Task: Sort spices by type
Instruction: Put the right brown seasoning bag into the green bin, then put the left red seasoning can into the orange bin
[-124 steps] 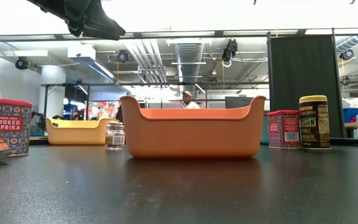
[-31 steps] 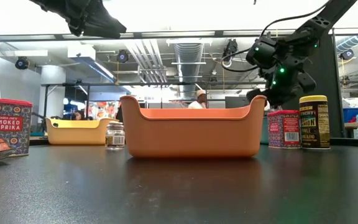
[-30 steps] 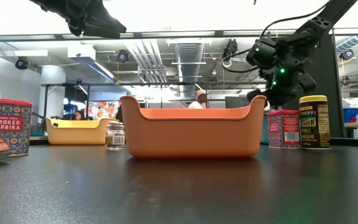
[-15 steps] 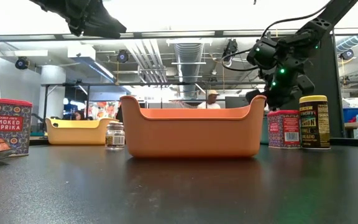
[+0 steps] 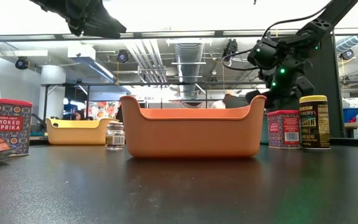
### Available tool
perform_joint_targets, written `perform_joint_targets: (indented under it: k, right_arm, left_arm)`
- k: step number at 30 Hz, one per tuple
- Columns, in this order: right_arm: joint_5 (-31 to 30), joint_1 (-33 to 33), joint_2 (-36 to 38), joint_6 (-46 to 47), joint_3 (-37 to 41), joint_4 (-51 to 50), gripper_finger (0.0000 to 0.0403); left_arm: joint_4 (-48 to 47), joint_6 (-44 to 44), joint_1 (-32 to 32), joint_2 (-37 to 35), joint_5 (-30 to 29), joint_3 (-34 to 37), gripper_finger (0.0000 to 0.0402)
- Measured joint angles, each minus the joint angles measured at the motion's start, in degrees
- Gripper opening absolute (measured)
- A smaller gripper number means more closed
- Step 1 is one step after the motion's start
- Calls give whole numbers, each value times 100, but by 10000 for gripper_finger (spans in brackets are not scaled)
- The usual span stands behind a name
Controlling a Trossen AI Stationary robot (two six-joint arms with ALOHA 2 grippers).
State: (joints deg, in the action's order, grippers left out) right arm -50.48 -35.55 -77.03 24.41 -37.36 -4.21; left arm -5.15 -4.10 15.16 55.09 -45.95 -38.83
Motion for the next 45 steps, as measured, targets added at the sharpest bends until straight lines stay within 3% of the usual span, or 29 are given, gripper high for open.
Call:
perform_joint_targets:
  k: [11, 19, 25, 34, 39, 45]
  right_arm:
    - [213, 0, 1, -408, -208, -45, 191]
    - [488, 0, 7, -247, -818, -797, 175]
    - [1034, 73, 66, -346, -1214, -1262, 150]
    - [1327, 810, 701, -597, -1274, -1770, 100]
    - [1424, 1280, 1263, -273, -1274, -2258, 80]
    - [1991, 1807, 1815, 219, -1274, -2858, 74]
  left_arm:
    - [0, -5, 0, 0, 0, 0, 267]
    - [0, -90, 0, 0, 0, 0, 267]
    - [0, -114, 1, 0, 1, 1, 267]
    - [0, -171, 1, 0, 32, 0, 267]
    - [0, -291, 1, 0, 66, 0, 267]
    - [-1, -437, 1, 0, 222, 0, 267]
